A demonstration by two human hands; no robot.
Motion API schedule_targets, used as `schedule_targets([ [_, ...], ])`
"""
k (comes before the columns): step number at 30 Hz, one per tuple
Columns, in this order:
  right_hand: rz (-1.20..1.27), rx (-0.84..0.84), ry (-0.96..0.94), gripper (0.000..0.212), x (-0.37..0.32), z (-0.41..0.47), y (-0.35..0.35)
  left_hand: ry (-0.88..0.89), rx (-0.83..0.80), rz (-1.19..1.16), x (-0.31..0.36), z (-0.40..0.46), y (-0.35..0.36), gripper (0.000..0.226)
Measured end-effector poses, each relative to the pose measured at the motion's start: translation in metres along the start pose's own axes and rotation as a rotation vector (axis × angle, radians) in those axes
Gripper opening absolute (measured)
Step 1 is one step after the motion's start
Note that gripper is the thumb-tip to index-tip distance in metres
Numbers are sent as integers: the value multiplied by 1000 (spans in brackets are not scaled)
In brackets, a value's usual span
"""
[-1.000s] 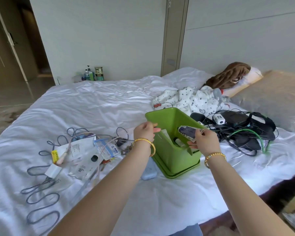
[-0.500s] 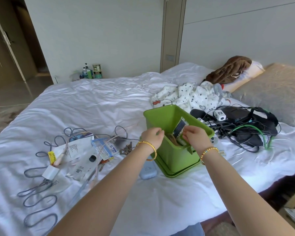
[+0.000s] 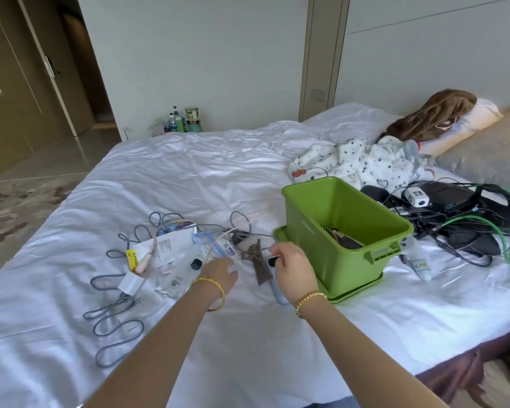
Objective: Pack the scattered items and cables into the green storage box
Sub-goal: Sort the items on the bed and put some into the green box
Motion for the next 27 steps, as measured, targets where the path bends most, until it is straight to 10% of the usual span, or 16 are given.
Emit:
schedule_targets([
  [7,-417,-428,66,50,27,-17,60,-8,-77,275,-50,-9,6,48],
  [27,-430,-376,138,39,35,-11,111,-326,48,-197,-88,-11,5,27],
])
Point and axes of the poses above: each hand's wrist, its own z-axis towards the middle knuckle, its own y-axis out of the palm, x = y × z, the point moved 1 cm from there along z, towards the middle knuckle, and after that the axes turned 13 degrees about x, right-handed, at the moved point
